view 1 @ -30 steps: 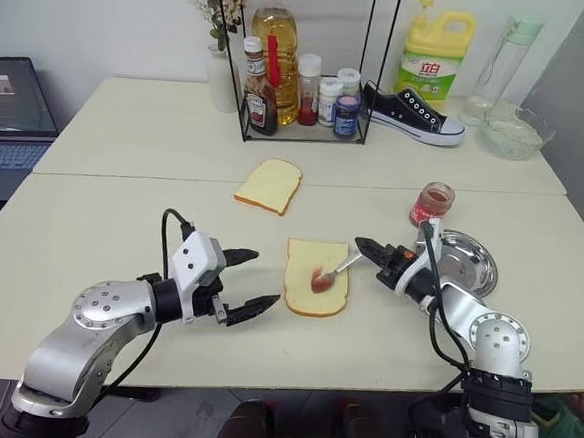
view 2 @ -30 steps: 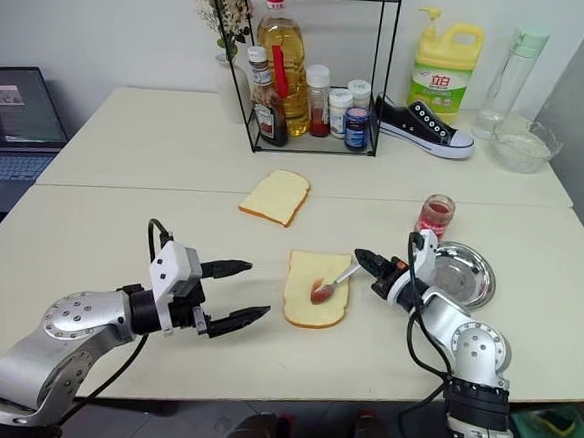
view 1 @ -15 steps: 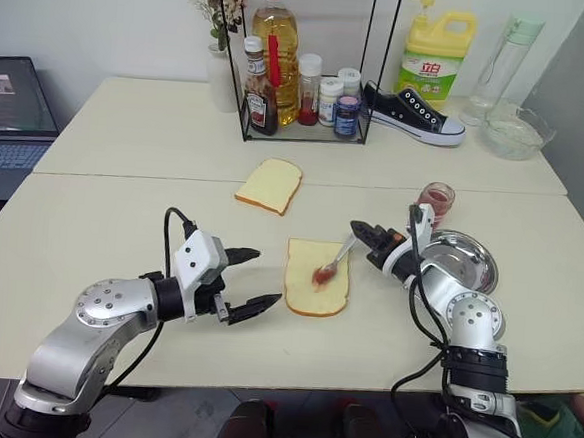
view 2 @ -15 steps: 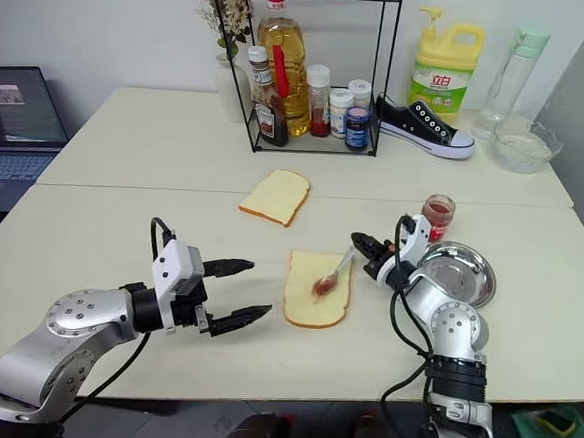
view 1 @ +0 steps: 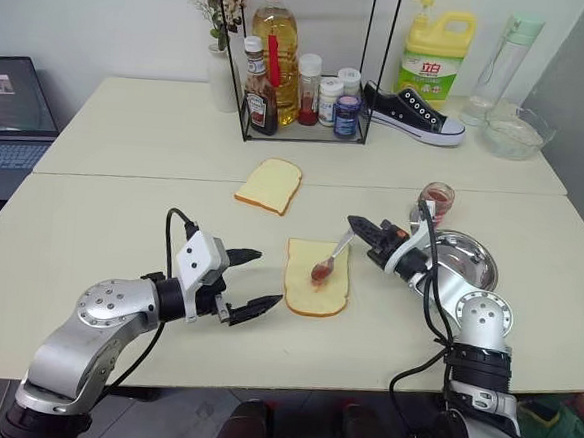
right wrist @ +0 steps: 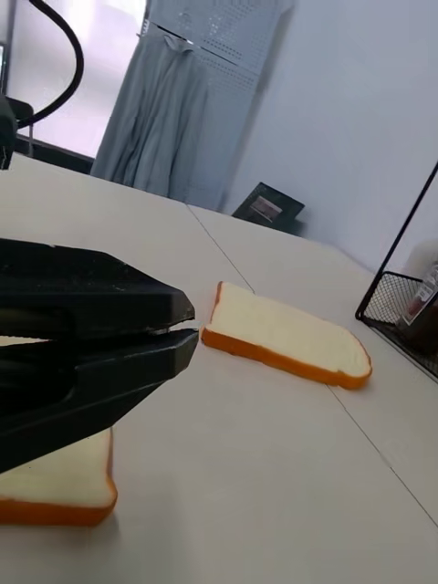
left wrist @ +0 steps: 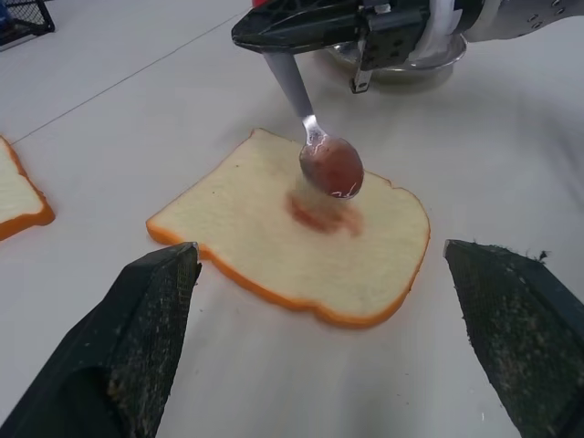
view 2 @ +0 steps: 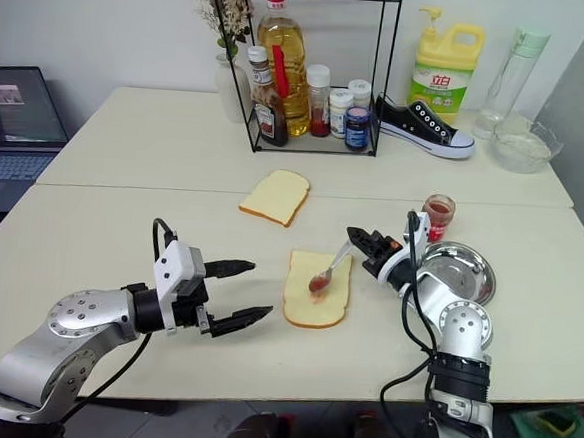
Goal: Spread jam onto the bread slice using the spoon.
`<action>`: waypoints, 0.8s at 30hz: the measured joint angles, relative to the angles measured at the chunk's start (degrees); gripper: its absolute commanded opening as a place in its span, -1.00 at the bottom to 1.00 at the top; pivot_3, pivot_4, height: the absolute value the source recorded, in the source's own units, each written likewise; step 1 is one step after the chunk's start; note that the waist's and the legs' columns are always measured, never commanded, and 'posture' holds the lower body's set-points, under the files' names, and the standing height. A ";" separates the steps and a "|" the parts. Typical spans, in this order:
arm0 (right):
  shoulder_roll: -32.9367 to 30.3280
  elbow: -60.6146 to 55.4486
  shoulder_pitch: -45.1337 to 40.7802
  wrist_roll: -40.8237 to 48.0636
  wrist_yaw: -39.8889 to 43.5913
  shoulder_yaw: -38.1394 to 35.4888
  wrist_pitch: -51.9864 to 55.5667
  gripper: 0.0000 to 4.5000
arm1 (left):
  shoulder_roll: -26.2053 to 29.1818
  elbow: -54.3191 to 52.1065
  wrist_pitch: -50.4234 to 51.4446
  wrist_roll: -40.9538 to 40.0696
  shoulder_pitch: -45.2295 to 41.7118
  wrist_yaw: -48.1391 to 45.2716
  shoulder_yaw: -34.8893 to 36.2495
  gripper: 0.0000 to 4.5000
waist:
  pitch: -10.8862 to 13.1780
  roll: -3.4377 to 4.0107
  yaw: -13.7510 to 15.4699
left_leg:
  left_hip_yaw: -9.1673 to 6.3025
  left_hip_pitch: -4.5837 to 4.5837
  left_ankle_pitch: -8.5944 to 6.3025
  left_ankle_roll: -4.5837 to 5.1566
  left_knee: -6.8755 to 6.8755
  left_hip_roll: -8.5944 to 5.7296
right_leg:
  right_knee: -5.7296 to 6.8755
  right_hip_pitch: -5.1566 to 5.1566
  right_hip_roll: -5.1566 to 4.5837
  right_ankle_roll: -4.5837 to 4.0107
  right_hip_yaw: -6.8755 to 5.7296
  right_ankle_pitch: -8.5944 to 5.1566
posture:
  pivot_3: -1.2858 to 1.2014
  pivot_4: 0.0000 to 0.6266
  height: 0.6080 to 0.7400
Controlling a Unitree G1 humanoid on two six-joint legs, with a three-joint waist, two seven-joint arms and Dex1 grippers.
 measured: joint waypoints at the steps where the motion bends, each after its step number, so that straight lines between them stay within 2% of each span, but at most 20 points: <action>1: -0.01 0.00 0.33 -0.08 0.01 0.13 0.00 -0.98 | 0.00 0.00 0.02 0.00 0.00 0.04 0.00 1.00 | 0.00 0.00 0.00 | 0.00 0.00 0.00 0.00 0.00 0.00 | 0.00 0.00 0.00 0.00 0.00 0.00 | 0.03 -0.52 1.00; 10: 0.32 2.41 1.13 -6.23 1.51 3.29 -3.80 -0.98 | 0.01 -0.01 0.10 -0.01 -0.01 0.10 0.00 1.00 | 0.00 0.00 -0.02 | 0.01 0.00 0.00 0.00 0.00 0.00 | 0.00 0.00 0.00 0.00 0.00 0.00 | 0.03 -0.52 1.00; 24: 3.30 5.68 -0.37 -8.20 1.83 3.26 -7.16 -0.98 | 0.00 -0.01 0.18 -0.01 -0.79 0.08 -0.20 1.00 | 0.00 0.00 -0.04 | 0.00 0.01 0.00 0.00 0.00 0.00 | 0.00 -0.01 0.01 0.00 0.00 0.00 | 0.03 -0.52 1.00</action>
